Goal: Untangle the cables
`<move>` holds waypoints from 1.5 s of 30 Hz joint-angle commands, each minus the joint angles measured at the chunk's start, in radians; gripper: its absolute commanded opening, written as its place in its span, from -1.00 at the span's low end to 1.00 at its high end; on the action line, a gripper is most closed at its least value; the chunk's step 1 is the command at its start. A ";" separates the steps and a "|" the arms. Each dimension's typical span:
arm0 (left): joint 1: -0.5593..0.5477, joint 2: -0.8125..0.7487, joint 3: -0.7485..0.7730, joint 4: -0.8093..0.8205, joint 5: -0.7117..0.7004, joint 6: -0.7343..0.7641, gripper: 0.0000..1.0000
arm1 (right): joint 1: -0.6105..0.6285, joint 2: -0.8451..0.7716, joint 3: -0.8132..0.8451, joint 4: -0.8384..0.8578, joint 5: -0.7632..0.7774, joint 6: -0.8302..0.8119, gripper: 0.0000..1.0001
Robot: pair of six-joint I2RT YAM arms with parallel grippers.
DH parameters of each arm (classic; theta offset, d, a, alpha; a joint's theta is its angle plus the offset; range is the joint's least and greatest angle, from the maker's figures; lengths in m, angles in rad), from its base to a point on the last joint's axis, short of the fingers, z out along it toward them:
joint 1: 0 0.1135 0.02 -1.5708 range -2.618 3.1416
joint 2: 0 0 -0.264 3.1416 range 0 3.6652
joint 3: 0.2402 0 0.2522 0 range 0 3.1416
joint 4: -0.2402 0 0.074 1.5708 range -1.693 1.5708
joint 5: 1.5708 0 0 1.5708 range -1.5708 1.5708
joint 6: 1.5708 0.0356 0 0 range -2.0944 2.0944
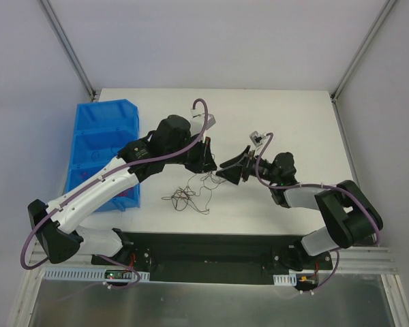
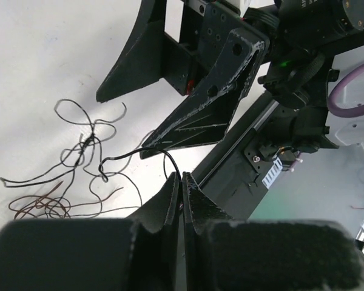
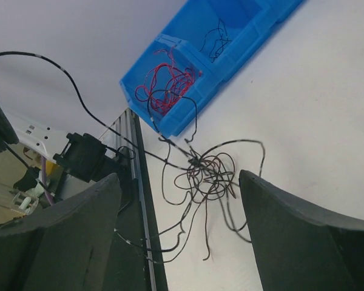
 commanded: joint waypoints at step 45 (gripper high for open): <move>-0.018 -0.456 0.047 0.119 -0.310 0.079 -1.00 | -0.067 -0.029 0.316 -1.204 1.091 -0.247 -0.62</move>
